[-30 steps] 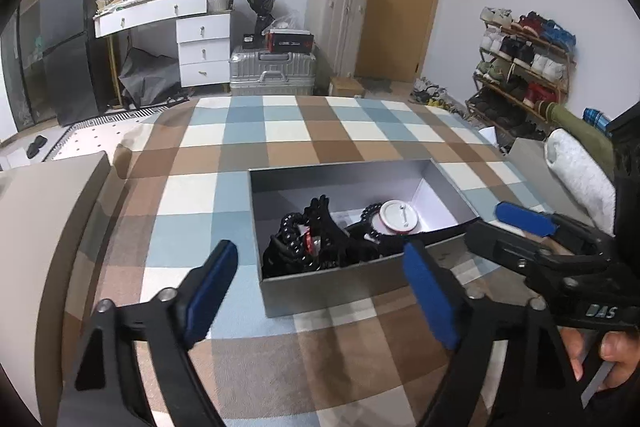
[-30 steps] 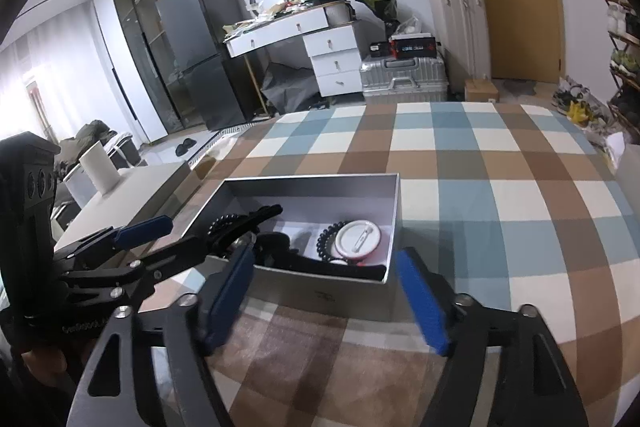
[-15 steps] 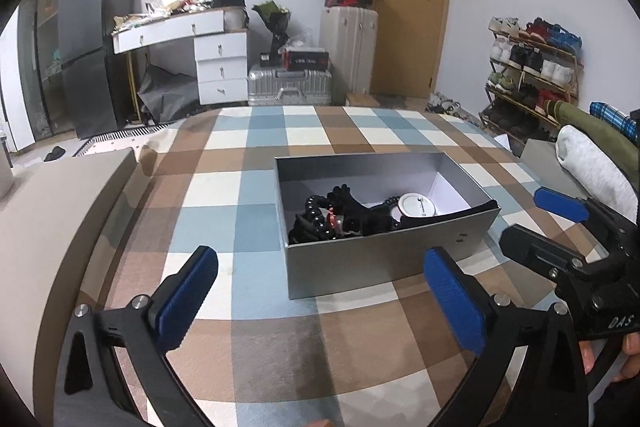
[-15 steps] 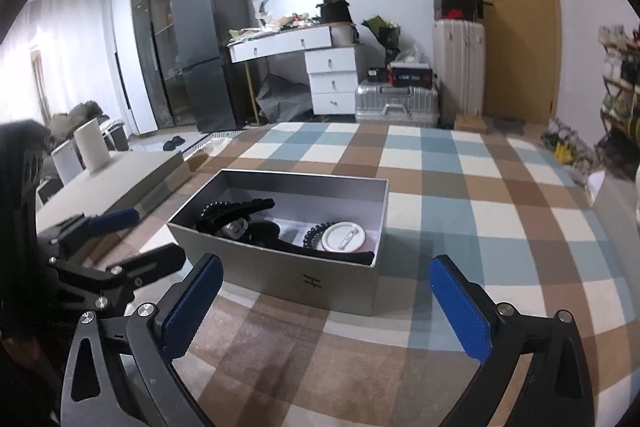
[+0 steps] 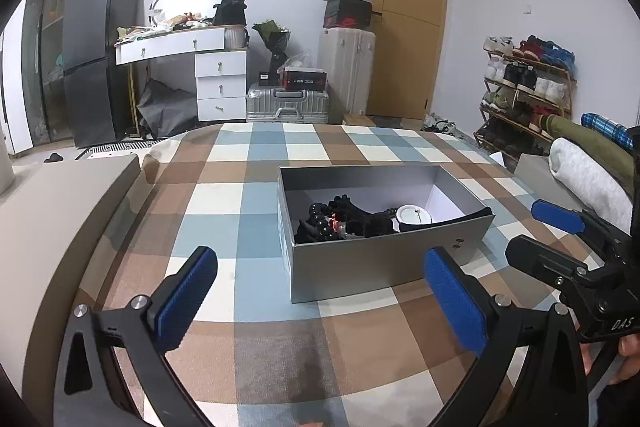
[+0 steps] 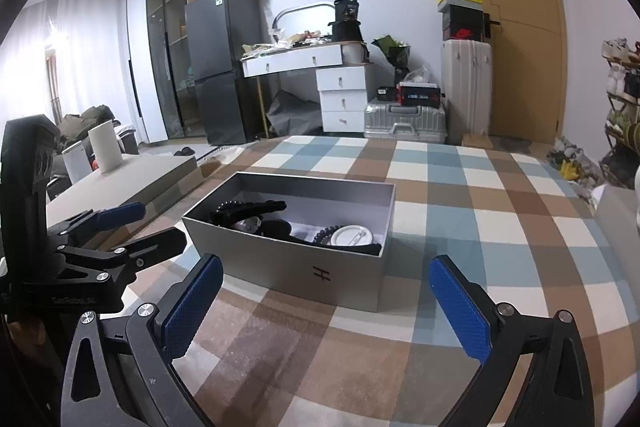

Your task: Organize jewelry

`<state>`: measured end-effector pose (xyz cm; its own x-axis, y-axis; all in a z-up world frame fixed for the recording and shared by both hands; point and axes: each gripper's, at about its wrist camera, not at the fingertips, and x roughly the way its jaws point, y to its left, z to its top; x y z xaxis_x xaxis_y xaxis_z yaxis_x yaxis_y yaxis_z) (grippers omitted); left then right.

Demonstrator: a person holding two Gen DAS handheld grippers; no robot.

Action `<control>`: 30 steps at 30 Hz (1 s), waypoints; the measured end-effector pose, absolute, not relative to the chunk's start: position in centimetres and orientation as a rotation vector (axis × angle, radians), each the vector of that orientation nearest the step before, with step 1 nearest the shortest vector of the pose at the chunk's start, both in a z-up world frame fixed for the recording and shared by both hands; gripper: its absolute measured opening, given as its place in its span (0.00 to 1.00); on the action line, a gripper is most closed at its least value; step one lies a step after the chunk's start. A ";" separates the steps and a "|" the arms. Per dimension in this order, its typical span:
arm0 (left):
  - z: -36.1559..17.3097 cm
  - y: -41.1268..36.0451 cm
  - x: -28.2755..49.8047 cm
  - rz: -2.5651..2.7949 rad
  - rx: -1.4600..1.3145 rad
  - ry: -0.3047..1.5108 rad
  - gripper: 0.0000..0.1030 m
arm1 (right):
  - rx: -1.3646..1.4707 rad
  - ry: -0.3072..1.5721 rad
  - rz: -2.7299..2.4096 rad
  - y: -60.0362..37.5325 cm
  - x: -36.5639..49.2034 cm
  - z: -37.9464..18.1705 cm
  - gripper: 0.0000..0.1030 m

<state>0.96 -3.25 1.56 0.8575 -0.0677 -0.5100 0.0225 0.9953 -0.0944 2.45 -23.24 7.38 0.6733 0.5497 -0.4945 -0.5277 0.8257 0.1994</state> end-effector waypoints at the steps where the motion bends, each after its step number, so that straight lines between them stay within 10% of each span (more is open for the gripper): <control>1: 1.6 -3.3 1.0 -0.047 -0.083 0.540 0.98 | 0.044 0.566 0.606 -23.3 2.4 7.4 1.00; 30: 1.8 -3.7 -0.3 -0.028 -0.053 0.472 0.99 | 0.071 0.496 0.592 -24.1 1.3 7.7 1.00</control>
<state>-0.26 -3.72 1.84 0.8903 -0.0396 -0.4537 0.0151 0.9982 -0.0573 1.31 -24.13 7.70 0.7163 0.5515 -0.4275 -0.5179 0.8307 0.2040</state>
